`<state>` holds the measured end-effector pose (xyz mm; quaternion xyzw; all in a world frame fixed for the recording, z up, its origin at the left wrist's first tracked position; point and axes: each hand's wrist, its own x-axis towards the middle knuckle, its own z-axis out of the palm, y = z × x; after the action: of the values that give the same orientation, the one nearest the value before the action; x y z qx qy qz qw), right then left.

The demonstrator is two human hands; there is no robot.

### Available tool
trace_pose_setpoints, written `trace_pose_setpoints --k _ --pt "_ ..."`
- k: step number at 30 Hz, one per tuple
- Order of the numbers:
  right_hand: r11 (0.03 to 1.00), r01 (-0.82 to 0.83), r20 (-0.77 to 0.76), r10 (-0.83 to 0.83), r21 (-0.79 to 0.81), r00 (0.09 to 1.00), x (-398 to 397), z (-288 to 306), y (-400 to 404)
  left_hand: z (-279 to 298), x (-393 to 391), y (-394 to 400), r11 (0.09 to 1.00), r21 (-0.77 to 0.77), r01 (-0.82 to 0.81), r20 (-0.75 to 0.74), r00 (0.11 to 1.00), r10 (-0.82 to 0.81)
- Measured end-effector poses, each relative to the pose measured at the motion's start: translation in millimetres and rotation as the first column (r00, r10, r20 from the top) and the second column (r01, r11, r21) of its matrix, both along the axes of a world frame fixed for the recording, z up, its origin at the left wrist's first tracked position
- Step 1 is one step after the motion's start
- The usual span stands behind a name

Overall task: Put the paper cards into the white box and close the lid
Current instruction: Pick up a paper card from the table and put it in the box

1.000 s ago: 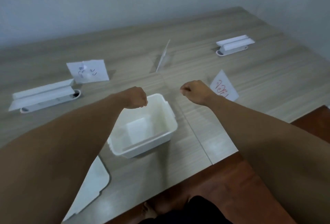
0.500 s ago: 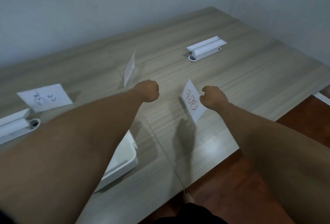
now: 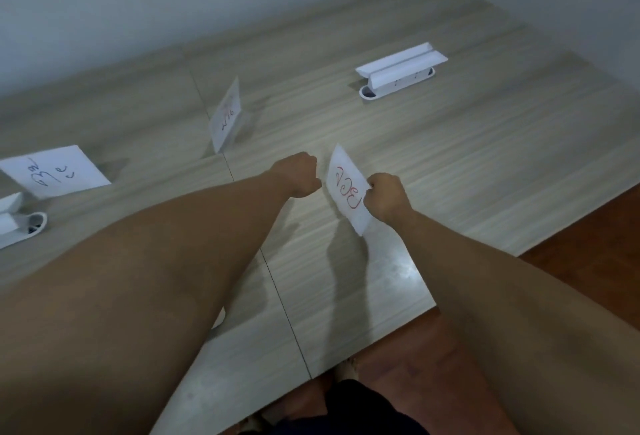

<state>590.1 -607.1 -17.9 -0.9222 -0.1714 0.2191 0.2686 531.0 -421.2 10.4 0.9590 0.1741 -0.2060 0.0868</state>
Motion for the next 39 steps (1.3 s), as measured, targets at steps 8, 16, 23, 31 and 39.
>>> trace_pose_setpoints --k 8,16,23,31,39 --pt "0.931 -0.263 0.150 0.230 0.253 0.961 16.9 85.3 70.8 67.7 -13.9 58.0 0.988 0.094 -0.121 0.453 0.889 0.066" --pt "0.726 -0.588 0.063 0.609 0.356 0.790 -61.4 129.2 192.2 142.7 -163.8 145.5 0.897 -0.089 -0.433 0.439 0.791 0.426" --pt "0.554 -0.719 -0.049 0.805 0.420 0.591 -161.5 125.7 255.5 133.5 -305.0 159.1 0.696 -0.239 -0.677 0.409 0.580 0.705" --pt "0.486 -0.823 -0.251 0.870 0.295 0.424 -229.8 76.1 258.5 60.0 -389.5 129.2 0.591 -0.286 -0.754 0.281 0.524 0.804" --pt "0.423 -0.900 -0.506 0.801 0.103 0.319 -249.1 34.4 244.3 12.1 -401.5 115.4 0.691 -0.256 -0.676 0.042 0.706 0.707"
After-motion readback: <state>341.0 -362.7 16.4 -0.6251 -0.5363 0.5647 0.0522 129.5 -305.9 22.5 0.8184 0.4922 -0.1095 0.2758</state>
